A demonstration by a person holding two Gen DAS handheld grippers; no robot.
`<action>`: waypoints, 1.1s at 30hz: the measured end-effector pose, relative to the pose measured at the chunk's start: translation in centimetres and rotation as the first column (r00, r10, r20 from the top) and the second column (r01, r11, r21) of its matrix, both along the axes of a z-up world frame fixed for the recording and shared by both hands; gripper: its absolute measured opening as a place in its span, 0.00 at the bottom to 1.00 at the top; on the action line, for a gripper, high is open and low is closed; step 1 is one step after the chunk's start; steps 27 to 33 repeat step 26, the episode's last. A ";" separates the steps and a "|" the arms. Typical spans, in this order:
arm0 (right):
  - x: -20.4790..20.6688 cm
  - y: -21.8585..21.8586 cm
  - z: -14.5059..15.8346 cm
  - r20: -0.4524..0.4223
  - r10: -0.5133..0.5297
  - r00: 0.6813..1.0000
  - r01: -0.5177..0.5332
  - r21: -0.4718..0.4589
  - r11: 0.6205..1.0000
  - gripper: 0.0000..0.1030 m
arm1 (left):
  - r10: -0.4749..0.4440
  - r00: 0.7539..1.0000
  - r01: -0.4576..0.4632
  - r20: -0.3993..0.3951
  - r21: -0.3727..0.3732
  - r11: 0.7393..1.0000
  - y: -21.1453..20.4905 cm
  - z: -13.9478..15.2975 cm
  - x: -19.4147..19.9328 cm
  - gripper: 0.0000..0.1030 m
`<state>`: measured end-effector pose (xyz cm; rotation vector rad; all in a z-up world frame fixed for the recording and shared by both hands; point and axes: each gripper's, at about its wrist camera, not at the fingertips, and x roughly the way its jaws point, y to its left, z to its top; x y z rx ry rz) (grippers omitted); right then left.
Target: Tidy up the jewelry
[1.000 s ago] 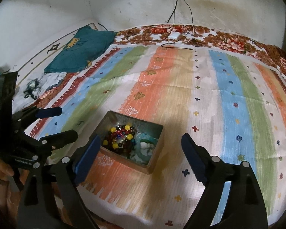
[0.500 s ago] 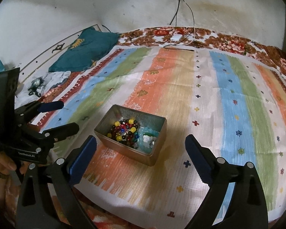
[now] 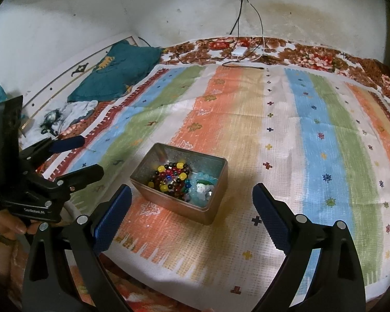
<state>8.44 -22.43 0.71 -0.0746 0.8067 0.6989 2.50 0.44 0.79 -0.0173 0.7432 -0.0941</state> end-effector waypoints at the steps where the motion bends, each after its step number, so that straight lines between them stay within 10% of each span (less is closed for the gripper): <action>1: -0.1 0.0 0.0 0.003 0.000 1.000 0.000 0.002 1.000 0.92 | -0.003 1.000 0.003 0.000 0.000 1.000 0.0 0.0 0.0 0.94; 33: -0.2 0.2 -0.2 0.011 -0.019 1.000 0.019 -0.025 0.999 0.92 | 0.002 1.000 -0.002 -0.015 -0.007 1.000 0.2 -0.3 0.1 0.94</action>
